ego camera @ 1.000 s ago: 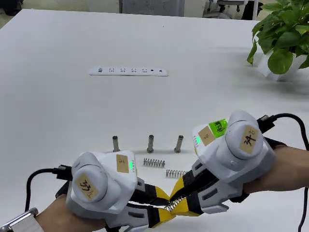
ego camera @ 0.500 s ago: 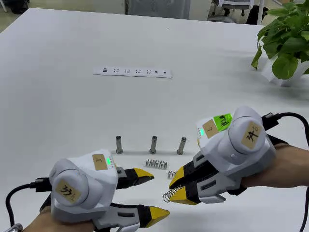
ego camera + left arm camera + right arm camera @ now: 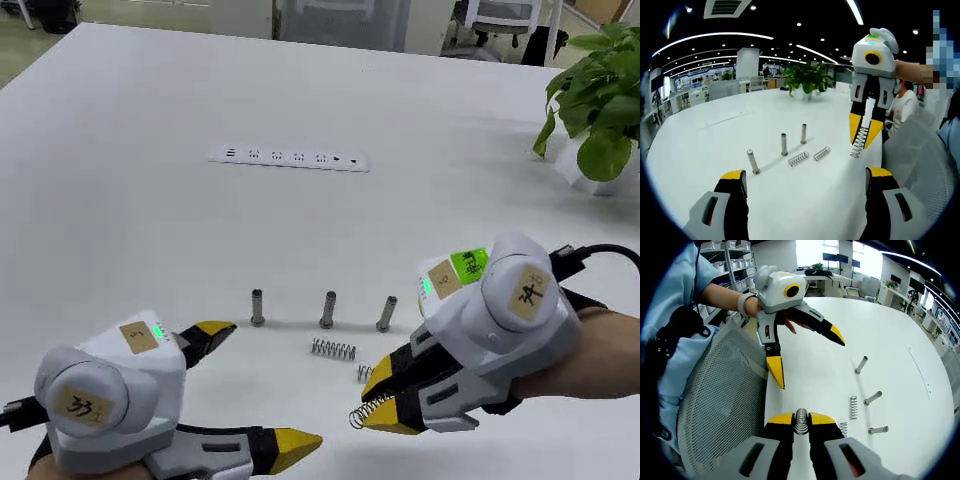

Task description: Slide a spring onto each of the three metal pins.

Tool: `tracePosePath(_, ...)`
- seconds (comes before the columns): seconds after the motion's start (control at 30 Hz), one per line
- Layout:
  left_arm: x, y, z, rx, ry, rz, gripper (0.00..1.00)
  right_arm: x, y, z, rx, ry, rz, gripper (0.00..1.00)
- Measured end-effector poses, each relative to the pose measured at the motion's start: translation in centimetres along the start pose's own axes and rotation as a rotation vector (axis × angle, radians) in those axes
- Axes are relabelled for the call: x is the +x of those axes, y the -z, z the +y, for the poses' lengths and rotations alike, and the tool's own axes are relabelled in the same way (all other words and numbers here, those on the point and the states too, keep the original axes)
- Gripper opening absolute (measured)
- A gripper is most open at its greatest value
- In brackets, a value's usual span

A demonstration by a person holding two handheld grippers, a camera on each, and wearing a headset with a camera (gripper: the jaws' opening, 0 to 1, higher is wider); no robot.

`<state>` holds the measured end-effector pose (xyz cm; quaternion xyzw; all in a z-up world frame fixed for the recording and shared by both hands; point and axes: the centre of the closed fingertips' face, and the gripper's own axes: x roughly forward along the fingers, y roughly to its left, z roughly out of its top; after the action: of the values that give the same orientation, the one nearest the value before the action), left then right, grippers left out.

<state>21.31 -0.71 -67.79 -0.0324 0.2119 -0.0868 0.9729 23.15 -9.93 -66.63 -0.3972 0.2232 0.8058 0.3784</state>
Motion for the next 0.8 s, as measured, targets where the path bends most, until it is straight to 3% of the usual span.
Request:
tracePosePath(0.27,-0.9,0.3,1.2,-0.026,-0.036,0.004,1.0,0.2,-0.1,-0.1,-0.012,-0.006,0.016,0.12)
tracePosePath(0.47,-1.2,0.5,1.4,-0.043,-0.047,0.002,1.0,0.3,-0.2,-0.5,-0.014,-0.004,0.019,0.12)
tracePosePath(0.8,-1.3,2.1,1.4,-0.052,-0.051,0.028,1.0,0.1,-0.9,-1.8,-0.057,-0.01,0.058,0.12)
